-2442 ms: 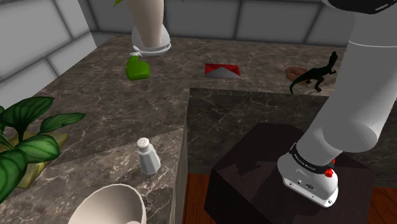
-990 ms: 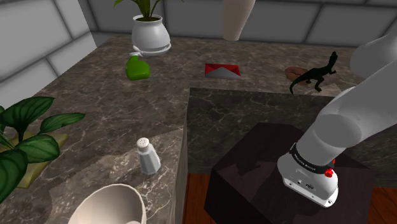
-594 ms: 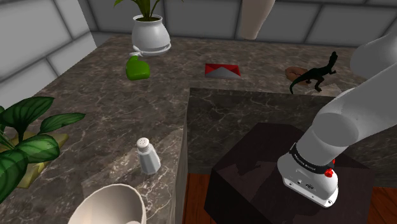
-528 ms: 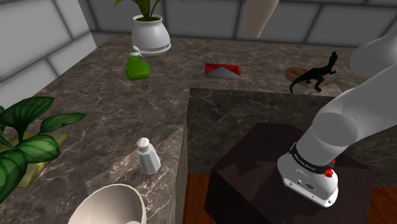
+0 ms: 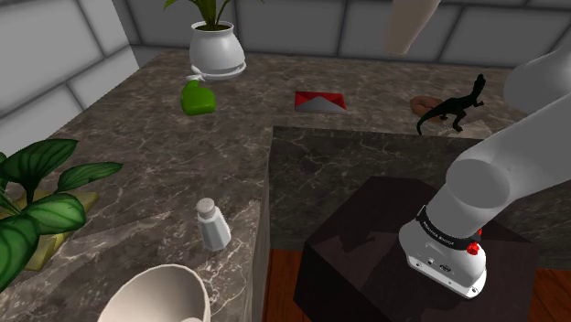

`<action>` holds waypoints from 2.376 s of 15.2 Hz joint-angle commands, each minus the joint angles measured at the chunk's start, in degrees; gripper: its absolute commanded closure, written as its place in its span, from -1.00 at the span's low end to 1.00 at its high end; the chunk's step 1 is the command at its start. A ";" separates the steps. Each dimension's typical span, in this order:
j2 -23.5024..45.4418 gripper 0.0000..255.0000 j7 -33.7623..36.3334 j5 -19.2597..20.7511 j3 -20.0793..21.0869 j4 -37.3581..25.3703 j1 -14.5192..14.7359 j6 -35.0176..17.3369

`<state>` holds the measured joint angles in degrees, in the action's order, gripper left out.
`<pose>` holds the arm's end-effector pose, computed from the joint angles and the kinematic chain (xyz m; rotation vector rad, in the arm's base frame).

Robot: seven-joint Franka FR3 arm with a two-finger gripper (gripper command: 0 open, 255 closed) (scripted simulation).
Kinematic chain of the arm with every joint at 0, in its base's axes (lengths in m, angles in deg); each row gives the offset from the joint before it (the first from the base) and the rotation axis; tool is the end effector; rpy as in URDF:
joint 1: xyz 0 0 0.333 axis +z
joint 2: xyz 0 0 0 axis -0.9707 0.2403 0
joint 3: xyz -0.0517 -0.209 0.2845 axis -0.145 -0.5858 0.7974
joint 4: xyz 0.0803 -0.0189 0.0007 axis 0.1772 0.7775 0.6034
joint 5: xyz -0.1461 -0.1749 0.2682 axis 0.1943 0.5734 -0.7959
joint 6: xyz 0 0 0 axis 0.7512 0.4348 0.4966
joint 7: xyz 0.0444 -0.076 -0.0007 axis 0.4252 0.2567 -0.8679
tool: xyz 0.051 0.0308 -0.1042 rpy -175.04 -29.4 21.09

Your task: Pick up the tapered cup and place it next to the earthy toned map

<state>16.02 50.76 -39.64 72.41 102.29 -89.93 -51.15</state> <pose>0.2863 -0.2075 0.7128 -3.0066 -0.0576 0.0321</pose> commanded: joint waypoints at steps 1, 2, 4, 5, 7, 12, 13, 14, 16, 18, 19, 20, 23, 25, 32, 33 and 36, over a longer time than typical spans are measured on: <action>0.90 1.00 -3.42 0.87 -2.36 -1.53 -0.86 0.76; 1.29 1.00 -4.98 1.26 -3.46 -2.07 -1.26 0.95; 2.29 1.00 -8.19 1.94 -5.71 -3.35 -2.06 1.31; 2.89 1.00 -9.82 2.23 -6.87 -4.09 -2.44 1.48; 4.35 1.00 -13.18 2.66 -9.25 -5.78 -3.23 1.82; 9.55 1.00 -22.17 2.58 -15.62 -11.32 -5.39 2.69; 10.91 1.00 -24.10 2.29 -16.98 -12.68 -5.89 2.89; 12.38 1.00 -26.08 1.89 -18.38 -14.14 -6.43 3.11; 15.74 1.00 -30.22 0.68 -21.21 -17.36 -7.78 3.66; 19.69 1.00 -34.60 -1.17 -24.09 -21.07 -9.53 4.39; 21.91 1.00 -36.88 -2.38 -25.47 -23.14 -10.69 4.87; 24.30 1.00 -39.19 -3.77 -26.73 -25.37 -12.11 5.44; 28.95 1.00 -43.66 -6.64 -28.62 -29.02 -15.61 5.91; 27.47 1.00 -43.03 -5.57 -28.25 -25.85 -14.80 3.78; 23.50 1.00 -41.27 -2.87 -27.35 -16.33 -12.89 -2.95; 23.06 1.00 -41.07 -2.58 -27.24 -15.12 -12.73 -3.85; 21.89 1.00 -40.55 -1.83 -26.94 -11.68 -12.36 -6.46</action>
<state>38.35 10.08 -41.76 45.39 89.40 -102.40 -56.68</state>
